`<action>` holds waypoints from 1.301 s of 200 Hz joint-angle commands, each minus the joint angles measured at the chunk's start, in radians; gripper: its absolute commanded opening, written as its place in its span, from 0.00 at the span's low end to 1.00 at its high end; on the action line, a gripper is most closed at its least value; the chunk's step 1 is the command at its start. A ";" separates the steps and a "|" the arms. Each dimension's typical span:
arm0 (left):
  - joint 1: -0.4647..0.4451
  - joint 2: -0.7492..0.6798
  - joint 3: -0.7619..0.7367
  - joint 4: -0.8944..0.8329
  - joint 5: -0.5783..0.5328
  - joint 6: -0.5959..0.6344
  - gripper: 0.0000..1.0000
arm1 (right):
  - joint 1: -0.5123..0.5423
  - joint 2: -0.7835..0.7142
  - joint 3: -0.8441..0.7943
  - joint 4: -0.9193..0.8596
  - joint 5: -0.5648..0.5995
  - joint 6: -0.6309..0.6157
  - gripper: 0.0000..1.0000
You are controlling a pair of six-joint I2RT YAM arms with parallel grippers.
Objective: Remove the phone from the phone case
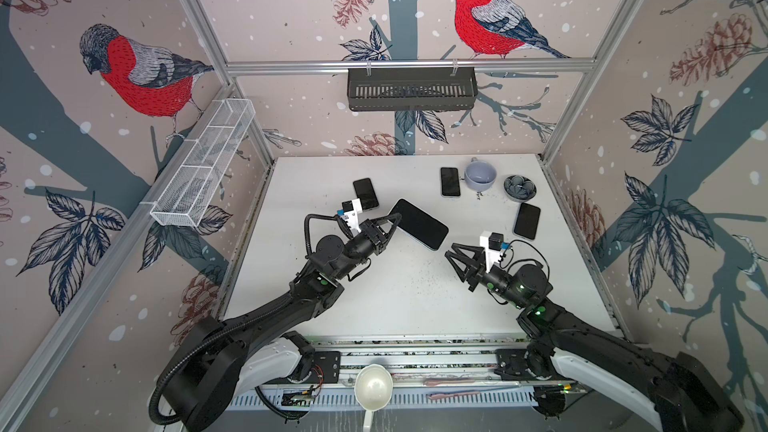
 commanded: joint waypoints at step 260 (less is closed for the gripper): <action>0.212 -0.243 0.382 -1.051 0.567 1.346 0.00 | 0.003 0.114 0.375 -0.494 -0.156 -0.367 0.96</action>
